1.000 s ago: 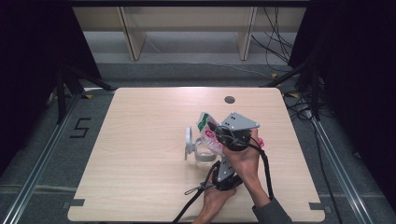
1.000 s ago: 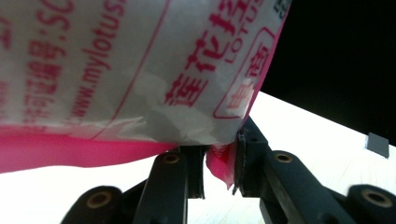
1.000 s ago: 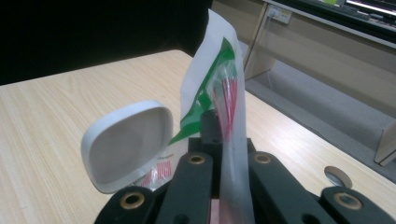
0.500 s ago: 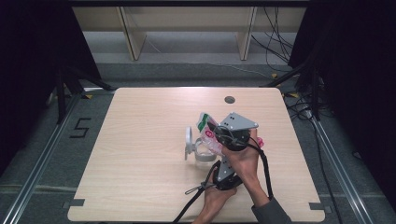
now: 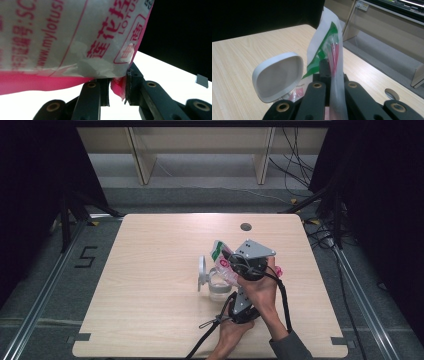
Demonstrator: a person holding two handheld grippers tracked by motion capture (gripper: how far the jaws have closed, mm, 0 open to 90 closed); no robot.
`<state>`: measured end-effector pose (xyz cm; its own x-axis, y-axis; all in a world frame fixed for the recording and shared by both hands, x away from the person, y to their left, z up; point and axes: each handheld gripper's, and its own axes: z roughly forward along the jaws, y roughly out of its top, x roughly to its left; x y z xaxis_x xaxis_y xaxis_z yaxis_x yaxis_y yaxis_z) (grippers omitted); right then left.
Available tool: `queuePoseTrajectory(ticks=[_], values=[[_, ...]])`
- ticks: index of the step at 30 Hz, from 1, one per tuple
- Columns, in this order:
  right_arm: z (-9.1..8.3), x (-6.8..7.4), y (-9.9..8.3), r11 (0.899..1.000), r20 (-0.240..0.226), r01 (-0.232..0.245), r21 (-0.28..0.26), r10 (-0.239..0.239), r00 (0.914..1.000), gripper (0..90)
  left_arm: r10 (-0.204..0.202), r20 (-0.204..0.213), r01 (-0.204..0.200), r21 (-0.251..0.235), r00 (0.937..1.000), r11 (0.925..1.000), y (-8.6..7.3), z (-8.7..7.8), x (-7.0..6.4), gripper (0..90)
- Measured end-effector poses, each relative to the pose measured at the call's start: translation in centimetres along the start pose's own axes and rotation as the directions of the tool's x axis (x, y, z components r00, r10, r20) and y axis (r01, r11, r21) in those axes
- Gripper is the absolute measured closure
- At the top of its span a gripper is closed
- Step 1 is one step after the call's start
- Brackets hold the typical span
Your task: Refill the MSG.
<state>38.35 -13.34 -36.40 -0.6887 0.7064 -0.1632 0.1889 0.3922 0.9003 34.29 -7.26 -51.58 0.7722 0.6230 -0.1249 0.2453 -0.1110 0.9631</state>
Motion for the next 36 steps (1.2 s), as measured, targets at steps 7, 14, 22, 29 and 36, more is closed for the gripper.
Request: queuePoseTrajectory(ticks=[7, 14, 22, 29, 36], values=[[0.03, 0.00, 0.14, 1.000, -0.006, 0.022, -0.001, -0.022, 0.9997, 90.0, 0.002, 0.001, -0.002, -0.008, 1.0000, 1.0000, 0.05, 0.06, -0.04, 76.1], [0.06, 0.21, 0.11, 1.000, -0.005, 0.000, 0.003, 0.000, 1.0000, 90.0, 0.002, 0.004, -0.002, -0.010, 1.0000, 1.0000, 0.11, 0.06, -0.10, 76.1], [0.37, 0.05, 0.14, 0.999, -0.001, 0.044, 0.011, -0.044, 0.9990, 90.0, -0.001, 0.010, 0.001, -0.016, 1.0000, 0.9999, 0.09, 0.24, -0.24, 76.1], [0.28, -0.32, 0.27, 0.999, -0.002, 0.054, 0.001, -0.054, 0.9986, 90.0, 0.008, 0.004, -0.008, -0.010, 1.0000, 0.9999, 0.23, 0.26, -0.30, 76.1], [0.30, -0.39, 0.36, 0.998, -0.002, 0.064, -0.006, -0.064, 0.9980, 90.0, 0.000, 0.002, 0.000, -0.016, 1.0000, 0.9999, 0.24, 0.21, -0.28, 76.2]])
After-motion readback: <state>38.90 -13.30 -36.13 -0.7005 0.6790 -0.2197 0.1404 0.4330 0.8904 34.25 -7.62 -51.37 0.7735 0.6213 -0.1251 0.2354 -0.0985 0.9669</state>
